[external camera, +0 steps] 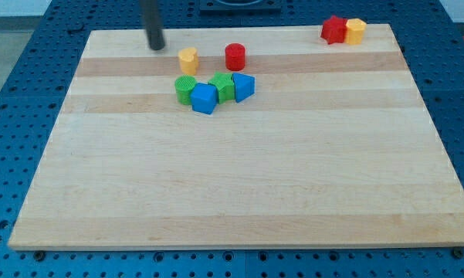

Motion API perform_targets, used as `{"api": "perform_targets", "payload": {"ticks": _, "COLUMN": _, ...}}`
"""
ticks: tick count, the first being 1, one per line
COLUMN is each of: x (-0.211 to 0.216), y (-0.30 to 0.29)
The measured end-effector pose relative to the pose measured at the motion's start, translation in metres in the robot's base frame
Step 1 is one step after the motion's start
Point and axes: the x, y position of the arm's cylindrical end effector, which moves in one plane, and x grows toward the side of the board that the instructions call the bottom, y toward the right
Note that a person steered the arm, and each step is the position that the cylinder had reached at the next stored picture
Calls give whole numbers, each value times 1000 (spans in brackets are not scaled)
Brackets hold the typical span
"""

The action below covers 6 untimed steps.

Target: Slide the yellow heart closer to the red circle

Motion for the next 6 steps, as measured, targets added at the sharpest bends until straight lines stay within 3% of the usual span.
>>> {"api": "perform_targets", "payload": {"ticks": 2, "x": 40, "y": -17}}
{"api": "perform_targets", "payload": {"ticks": 6, "x": 49, "y": 64}}
